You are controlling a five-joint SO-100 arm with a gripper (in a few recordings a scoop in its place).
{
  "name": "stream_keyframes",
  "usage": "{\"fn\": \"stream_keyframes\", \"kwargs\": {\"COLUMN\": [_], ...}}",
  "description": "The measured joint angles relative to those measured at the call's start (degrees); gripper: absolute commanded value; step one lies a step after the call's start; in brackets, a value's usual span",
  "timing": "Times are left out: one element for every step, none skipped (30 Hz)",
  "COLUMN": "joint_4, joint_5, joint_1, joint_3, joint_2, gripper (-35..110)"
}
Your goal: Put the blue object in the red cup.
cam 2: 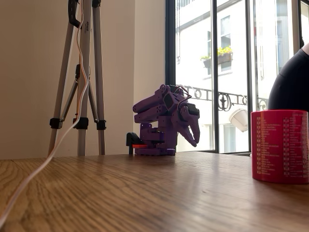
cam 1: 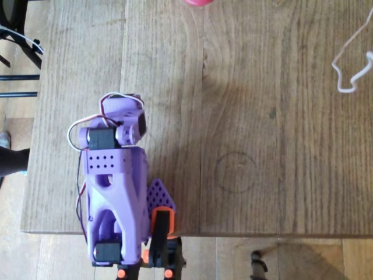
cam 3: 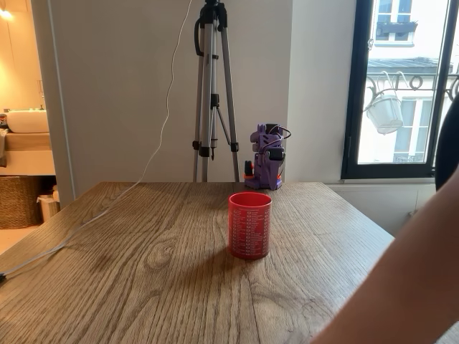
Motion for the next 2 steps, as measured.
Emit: {"fn": "stream_keyframes", "kwargs": {"joint_4": [0.00, 0.00], "joint_5": [0.00, 0.00], "joint_1": [0.00, 0.00], "joint_3": [0.00, 0.00], "joint_2": [0.00, 0.00], "gripper": [0, 0]}}
